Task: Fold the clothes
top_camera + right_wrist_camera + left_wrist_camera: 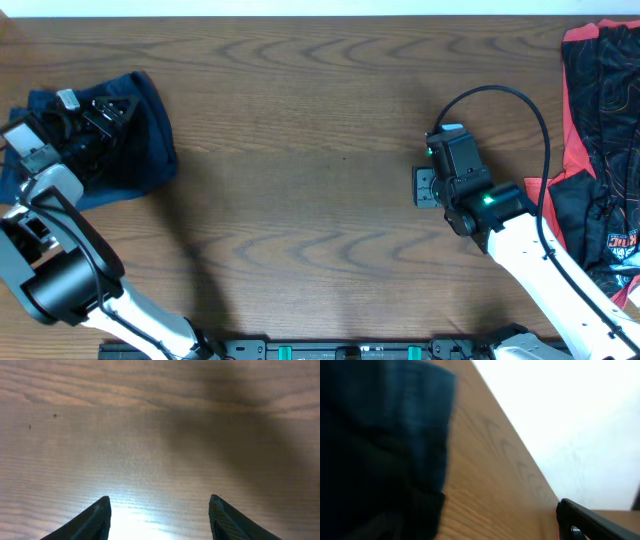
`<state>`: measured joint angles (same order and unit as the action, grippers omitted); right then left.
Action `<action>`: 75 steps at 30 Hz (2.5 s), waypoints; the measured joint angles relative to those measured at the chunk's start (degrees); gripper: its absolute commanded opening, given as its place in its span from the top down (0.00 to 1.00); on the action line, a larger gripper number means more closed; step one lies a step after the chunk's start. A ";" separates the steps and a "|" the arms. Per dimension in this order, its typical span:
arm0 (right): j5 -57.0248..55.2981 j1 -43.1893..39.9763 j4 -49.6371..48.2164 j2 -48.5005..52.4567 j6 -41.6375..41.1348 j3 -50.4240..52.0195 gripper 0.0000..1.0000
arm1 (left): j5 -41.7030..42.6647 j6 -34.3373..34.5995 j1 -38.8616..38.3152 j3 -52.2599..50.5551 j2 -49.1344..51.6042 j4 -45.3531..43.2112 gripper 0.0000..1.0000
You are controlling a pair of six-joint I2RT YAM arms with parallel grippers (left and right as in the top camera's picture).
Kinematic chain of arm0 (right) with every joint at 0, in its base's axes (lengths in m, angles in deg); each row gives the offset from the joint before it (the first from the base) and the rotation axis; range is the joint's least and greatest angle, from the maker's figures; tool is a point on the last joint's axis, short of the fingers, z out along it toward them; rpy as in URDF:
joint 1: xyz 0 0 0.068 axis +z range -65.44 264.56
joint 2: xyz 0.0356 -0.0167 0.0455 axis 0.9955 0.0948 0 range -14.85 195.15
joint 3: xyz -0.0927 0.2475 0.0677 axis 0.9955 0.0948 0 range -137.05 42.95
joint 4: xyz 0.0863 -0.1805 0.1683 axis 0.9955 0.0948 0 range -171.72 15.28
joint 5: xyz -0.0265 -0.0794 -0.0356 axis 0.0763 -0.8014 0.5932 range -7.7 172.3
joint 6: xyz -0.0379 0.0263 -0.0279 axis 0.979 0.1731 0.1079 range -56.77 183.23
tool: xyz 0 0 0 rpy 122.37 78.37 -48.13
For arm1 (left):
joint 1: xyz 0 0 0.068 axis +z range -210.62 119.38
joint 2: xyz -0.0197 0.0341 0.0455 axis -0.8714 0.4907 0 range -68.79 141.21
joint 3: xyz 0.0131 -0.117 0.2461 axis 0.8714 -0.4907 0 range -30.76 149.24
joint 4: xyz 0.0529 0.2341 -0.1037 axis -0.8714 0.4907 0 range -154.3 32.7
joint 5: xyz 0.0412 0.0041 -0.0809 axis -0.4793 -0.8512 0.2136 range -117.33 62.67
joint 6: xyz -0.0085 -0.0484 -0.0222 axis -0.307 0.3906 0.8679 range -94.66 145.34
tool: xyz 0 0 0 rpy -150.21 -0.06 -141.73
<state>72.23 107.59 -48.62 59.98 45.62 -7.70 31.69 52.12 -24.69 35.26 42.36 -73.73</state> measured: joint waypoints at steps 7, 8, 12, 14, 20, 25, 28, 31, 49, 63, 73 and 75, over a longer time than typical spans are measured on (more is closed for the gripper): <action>3.85 -2.19 -4.85 0.00 -0.04 0.00 0.35 | -4.04 -3.45 -8.48 0.13 -16.15 9.86 0.02; 4.55 -3.21 -5.49 0.00 -0.09 0.00 0.34 | -6.19 -4.70 -11.02 0.31 -18.73 12.96 0.02; 7.13 -7.08 -7.50 0.00 -0.15 0.00 0.30 | -15.45 -10.32 -20.90 0.55 -23.67 24.57 0.02; 7.85 -8.90 -8.09 0.00 -0.17 0.00 0.27 | -21.64 -13.33 -26.60 0.52 -23.96 30.67 0.02; 9.01 -14.29 -9.44 0.00 1.07 0.00 0.02 | -41.79 -18.27 -41.62 0.09 -23.39 45.09 0.02; 10.21 -17.77 -6.19 0.00 1.97 -0.02 0.01 | -51.15 -19.65 -46.23 0.00 -23.43 56.06 0.02; 10.84 -18.21 -2.32 -0.48 1.92 0.02 0.01 | -53.48 -19.82 -46.14 -0.04 -24.26 61.11 0.02; 11.23 -18.21 1.33 -3.76 1.88 0.04 0.01 | -54.64 -19.85 -46.07 -0.09 -27.91 62.23 0.02; 1.25 -18.18 13.40 -44.44 -2.08 1.38 0.01 | -55.63 -21.29 -46.10 -6.40 -75.47 63.06 0.02; 0.96 -18.18 24.02 -45.81 -2.36 1.99 0.01 | -55.67 -21.29 -46.10 -6.49 -78.64 63.14 0.02; 0.79 -14.53 30.53 -47.47 -2.38 2.25 0.01 | -56.04 -21.29 -46.10 -6.51 -78.64 63.17 0.02; 0.55 -14.53 32.20 -49.40 -2.38 2.36 0.01 | -56.04 -21.29 -46.10 -6.54 -78.64 63.19 0.02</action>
<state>72.78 93.05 -16.42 10.58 43.24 -5.34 -24.35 30.83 -70.79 28.73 -36.28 -10.54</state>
